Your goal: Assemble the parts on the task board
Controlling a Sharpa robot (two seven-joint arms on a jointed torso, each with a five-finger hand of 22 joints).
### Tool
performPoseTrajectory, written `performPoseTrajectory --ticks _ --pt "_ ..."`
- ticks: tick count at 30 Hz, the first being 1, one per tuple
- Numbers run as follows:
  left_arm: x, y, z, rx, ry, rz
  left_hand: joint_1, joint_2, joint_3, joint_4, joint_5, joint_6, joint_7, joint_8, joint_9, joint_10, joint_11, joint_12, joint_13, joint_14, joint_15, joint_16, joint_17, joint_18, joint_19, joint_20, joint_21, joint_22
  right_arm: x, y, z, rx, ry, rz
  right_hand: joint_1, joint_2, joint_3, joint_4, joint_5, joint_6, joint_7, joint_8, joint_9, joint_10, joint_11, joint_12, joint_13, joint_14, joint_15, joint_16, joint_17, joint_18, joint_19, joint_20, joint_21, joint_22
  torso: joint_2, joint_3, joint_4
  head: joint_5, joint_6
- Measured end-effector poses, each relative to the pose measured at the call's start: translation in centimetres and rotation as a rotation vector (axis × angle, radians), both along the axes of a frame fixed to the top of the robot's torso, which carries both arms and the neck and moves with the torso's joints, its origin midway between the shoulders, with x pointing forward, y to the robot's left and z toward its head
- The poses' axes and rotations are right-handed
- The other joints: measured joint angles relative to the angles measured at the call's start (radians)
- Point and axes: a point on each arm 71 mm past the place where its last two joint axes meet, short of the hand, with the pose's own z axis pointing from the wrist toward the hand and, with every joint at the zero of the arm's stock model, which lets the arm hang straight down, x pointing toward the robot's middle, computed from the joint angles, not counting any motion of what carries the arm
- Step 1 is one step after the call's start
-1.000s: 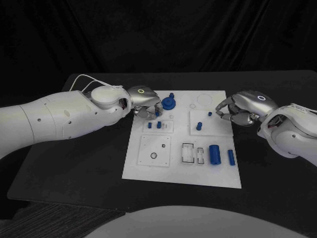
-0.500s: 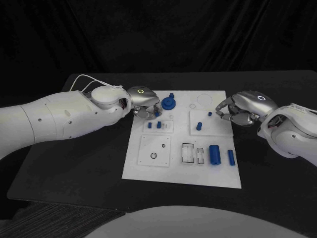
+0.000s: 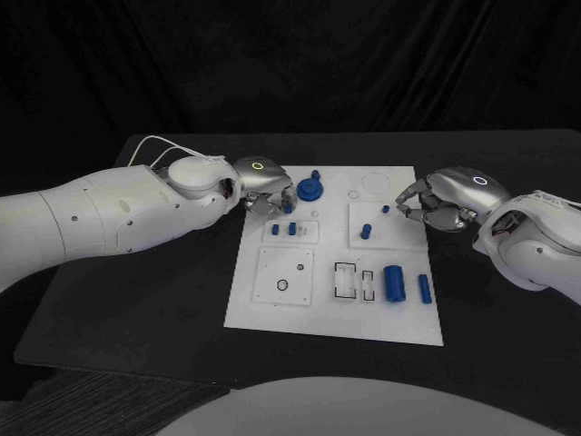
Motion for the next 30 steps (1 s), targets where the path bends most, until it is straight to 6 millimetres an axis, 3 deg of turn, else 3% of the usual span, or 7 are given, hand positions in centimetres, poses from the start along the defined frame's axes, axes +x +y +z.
performPoseTrajectory --ticks 17,26,30 --pt "0.2 0.7 0.0 0.004 -0.005 0.028 -0.007 -0.007 0.0 0.0 0.0 -0.029 -0.014 -0.012 -0.004 0.0 -0.001 -0.008 -0.007 -0.011 -0.004 -0.008 -0.009 0.0 -0.003 0.004 -0.011 0.001 -0.1 -0.2 0.0 -0.002 0.003 -0.004 0.0 0.0 0.0 0.0 0.0 0.0 0.0 0.0 0.0 0.0 0.0 0.0 0.0 0.0 0.0 0.0 0.0 0.0 0.0 0.0 0.0 0.0 0.0 0.0004 0.0004 0.002 0.0" --pt "0.2 4.6 0.1 0.003 -0.039 0.106 -0.006 -0.02 -0.003 -0.003 0.0 -0.03 -0.016 -0.011 -0.006 0.001 -0.002 -0.012 -0.007 -0.03 -0.005 -0.031 -0.046 0.0 -0.016 0.001 -0.039 0.001 -0.4 -1.2 1.0 0.004 -0.018 -0.018 0.004 -0.004 0.003 -0.003 0.0 0.0 0.0 0.0 0.0 0.0 0.0 0.0 0.0 0.0 0.0 0.0 0.0 0.0 0.0 0.0 -0.004 0.0 0.0 0.0003 0.0004 0.01 0.0" --pt "0.0 6.7 0.8 -0.017 -0.074 0.145 -0.011 -0.034 -0.005 -0.001 0.0 -0.041 -0.016 -0.012 -0.008 -0.024 -0.008 -0.034 -0.014 -0.131 -0.005 -0.122 -0.175 0.002 -0.082 0.003 -0.149 0.001 0.0 -1.1 2.9 0.013 -0.062 -0.016 0.004 -0.004 0.003 -0.003 0.0 0.004 0.003 0.0 0.0 0.0 0.0 0.0 0.0 0.0 0.0 0.0 0.0 0.0 0.0 0.0 -0.004 0.0 0.0 0.0002 0.0004 0.018 0.0"
